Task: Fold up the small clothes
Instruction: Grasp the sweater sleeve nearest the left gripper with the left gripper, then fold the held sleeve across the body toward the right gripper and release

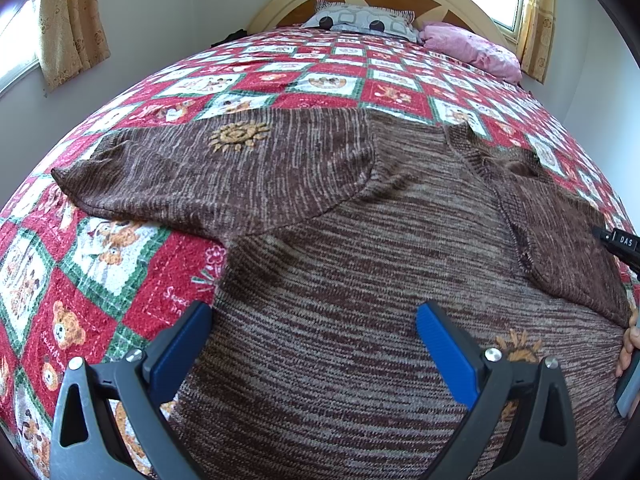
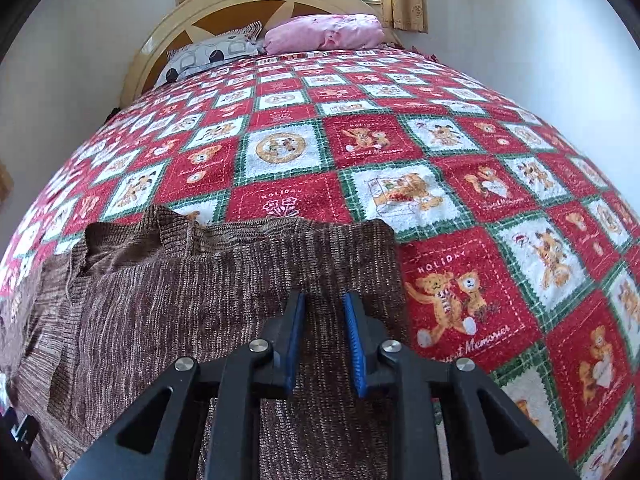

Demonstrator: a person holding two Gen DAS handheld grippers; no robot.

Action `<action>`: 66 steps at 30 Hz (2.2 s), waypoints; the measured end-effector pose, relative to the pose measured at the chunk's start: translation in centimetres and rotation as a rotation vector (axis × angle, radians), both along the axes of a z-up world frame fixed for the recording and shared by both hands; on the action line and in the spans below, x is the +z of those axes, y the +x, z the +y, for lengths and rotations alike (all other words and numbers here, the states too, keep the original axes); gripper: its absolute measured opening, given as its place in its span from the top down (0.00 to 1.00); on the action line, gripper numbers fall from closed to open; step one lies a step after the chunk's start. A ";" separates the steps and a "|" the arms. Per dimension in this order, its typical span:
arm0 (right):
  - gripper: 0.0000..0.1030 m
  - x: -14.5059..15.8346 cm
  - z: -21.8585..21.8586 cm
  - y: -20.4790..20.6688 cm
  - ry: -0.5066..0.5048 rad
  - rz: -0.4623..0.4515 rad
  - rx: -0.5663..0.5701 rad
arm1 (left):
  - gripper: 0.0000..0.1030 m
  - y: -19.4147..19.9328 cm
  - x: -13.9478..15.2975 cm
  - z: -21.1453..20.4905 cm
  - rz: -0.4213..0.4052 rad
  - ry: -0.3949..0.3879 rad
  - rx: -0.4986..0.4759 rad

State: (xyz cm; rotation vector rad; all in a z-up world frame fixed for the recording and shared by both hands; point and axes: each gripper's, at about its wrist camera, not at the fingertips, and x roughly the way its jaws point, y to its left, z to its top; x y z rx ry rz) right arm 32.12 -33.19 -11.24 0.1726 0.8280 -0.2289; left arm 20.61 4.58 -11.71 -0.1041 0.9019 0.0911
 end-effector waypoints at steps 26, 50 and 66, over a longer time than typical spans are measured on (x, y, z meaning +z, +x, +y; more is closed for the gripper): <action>0.61 -0.1 10.4 -7.5 -0.072 -0.028 0.271 | 0.10 3.4 4.5 22.4 -0.136 -0.084 0.490; 0.58 -0.1 10.0 -7.3 -0.044 -0.034 0.276 | 0.91 6.6 4.2 22.8 -0.158 -0.308 0.421; 0.57 0.0 9.9 -7.2 -0.015 -0.042 0.276 | 0.91 3.8 6.9 -4.7 -0.181 -0.182 -0.265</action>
